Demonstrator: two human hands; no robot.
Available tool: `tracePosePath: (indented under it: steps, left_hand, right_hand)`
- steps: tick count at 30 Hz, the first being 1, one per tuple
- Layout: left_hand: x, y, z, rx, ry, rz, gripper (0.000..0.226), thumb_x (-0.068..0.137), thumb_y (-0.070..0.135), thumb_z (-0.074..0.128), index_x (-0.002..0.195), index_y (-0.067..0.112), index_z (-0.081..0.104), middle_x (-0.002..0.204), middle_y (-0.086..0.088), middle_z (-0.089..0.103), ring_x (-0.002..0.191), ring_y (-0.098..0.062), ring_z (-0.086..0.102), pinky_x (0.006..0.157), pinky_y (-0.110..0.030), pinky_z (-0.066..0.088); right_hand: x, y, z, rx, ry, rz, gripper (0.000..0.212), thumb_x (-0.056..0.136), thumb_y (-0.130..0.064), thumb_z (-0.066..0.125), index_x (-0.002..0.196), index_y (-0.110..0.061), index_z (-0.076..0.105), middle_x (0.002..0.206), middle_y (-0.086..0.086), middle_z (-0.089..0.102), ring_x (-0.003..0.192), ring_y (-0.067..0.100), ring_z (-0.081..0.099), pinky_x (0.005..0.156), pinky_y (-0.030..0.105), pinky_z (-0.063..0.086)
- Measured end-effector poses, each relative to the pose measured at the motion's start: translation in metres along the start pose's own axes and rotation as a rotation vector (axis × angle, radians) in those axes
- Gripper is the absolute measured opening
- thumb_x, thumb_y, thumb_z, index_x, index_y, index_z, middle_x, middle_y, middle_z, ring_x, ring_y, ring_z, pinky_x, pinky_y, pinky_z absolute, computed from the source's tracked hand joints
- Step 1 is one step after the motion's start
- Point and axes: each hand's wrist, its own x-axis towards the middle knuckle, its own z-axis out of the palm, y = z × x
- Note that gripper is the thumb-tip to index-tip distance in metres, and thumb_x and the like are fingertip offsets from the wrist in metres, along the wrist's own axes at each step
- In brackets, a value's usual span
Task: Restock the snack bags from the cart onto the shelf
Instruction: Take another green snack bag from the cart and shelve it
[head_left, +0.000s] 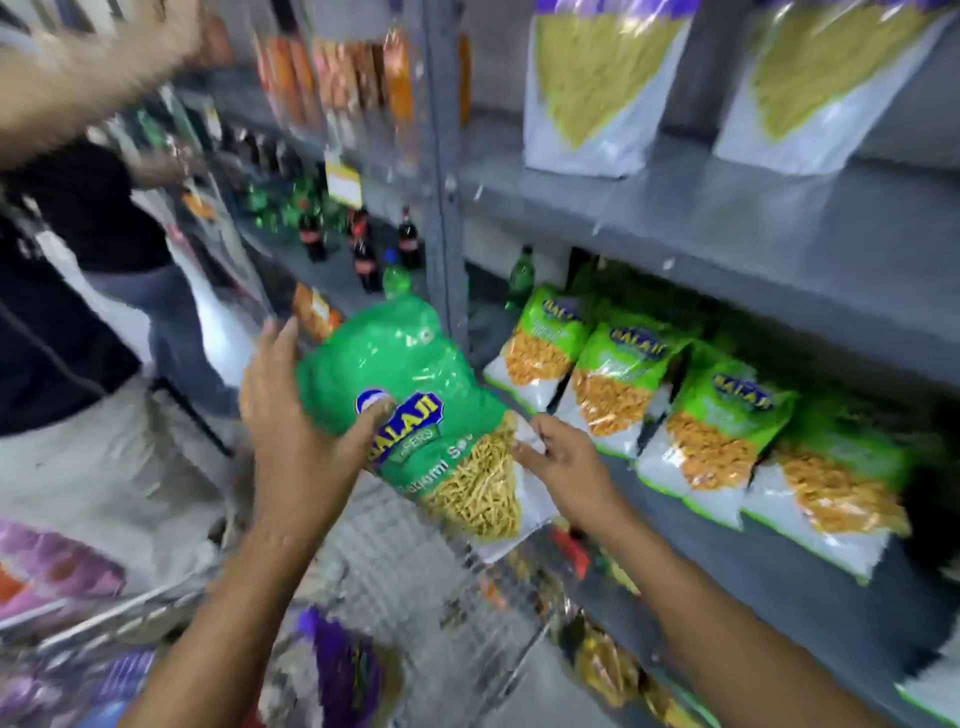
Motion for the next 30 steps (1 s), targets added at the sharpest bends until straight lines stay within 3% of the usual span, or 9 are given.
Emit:
tracePosePath:
  steps: [3,5,9,11,13,16,23,26,30]
  left_hand:
    - [-0.002,0.049,0.005,-0.455,0.02,0.005,0.111,0.066,0.025,0.084,0.151,0.007,0.014,0.155,0.005,0.031,0.141,0.0,0.033,0.112,-0.017,0.032]
    - [0.0,0.079,0.012,-0.738,-0.069,-0.053,0.119,0.063,0.005,0.085,0.152,0.019,0.007,0.151,0.023,0.035,0.133,0.007,0.041,0.105,-0.014,0.039]
    - [0.013,0.138,0.019,-0.966,-0.433,-0.07,0.06,0.071,0.011,0.082,0.123,0.021,0.055,0.109,0.01,0.074,0.093,-0.004,0.069,0.078,-0.016,0.053]
    - [0.025,0.172,0.022,-1.028,-0.552,-0.018,0.058,0.055,0.033,0.088,0.106,0.015,0.064,0.095,0.006,0.079,0.082,-0.009,0.073,0.068,-0.015,0.055]
    - [0.038,0.211,0.03,-1.093,-0.621,0.051,0.068,0.047,0.043,0.09,0.1,0.01,0.066,0.091,0.004,0.079,0.081,-0.009,0.074,0.066,-0.016,0.055]
    - [0.053,0.267,0.059,-1.162,-0.739,0.133,0.045,0.058,0.019,0.082,0.099,0.008,0.067,0.086,0.008,0.079,0.077,-0.005,0.074,0.065,-0.014,0.054]
    - [0.056,0.36,0.145,-1.251,-0.997,0.114,0.057,0.051,0.015,0.093,0.101,0.016,0.066,0.1,-0.005,0.078,0.095,-0.023,0.073,0.074,-0.034,0.06]
    - [0.053,0.384,0.171,-1.206,-1.073,0.067,0.057,0.058,0.006,0.085,0.109,0.006,0.062,0.105,-0.009,0.076,0.095,-0.023,0.072,0.08,-0.035,0.058]
    - [0.053,0.407,0.193,-1.18,-1.147,0.011,0.027,0.076,-0.002,0.074,0.094,0.015,0.063,0.078,0.009,0.079,0.069,-0.005,0.074,0.053,-0.018,0.056]
  right_hand:
    - [-0.021,-0.064,-0.031,0.169,0.146,-0.165,0.042,0.092,0.012,0.053,0.067,-0.022,0.046,0.053,-0.017,0.055,0.052,-0.013,0.047,0.057,0.004,0.037]
    - [-0.034,-0.099,-0.051,0.273,0.229,-0.251,0.03,0.091,0.013,0.051,0.072,-0.01,0.054,0.063,-0.014,0.065,0.059,-0.009,0.056,0.059,0.006,0.043]
    - [-0.058,-0.144,-0.093,0.42,0.432,-0.332,0.009,0.093,0.001,0.056,0.085,-0.001,0.057,0.077,0.009,0.06,0.075,0.014,0.053,0.07,0.026,0.044]
    - [-0.069,-0.159,-0.118,0.418,0.529,-0.365,0.009,0.093,-0.011,0.061,0.085,-0.006,0.062,0.082,0.015,0.057,0.081,0.022,0.048,0.076,0.037,0.039]
    - [-0.079,-0.171,-0.15,0.41,0.625,-0.396,0.018,0.089,-0.021,0.066,0.083,-0.005,0.062,0.08,0.024,0.057,0.082,0.024,0.048,0.076,0.042,0.039]
    - [-0.099,-0.181,-0.2,0.353,0.742,-0.393,0.051,0.084,-0.035,0.067,0.09,0.013,0.049,0.092,0.051,0.046,0.087,0.024,0.045,0.076,0.052,0.044]
    - [-0.128,-0.168,-0.293,0.147,0.951,-0.284,0.014,0.096,-0.018,0.057,0.09,-0.011,0.067,0.1,0.026,0.07,0.09,0.025,0.062,0.08,0.038,0.047]
    - [-0.132,-0.164,-0.313,0.158,0.975,-0.259,0.006,0.095,-0.018,0.06,0.093,-0.024,0.059,0.092,-0.005,0.068,0.082,0.009,0.066,0.065,0.022,0.049]
    - [-0.137,-0.159,-0.328,0.114,0.899,-0.194,0.044,0.088,-0.013,0.07,0.118,-0.032,0.044,0.105,-0.016,0.055,0.09,-0.002,0.057,0.06,0.015,0.049]
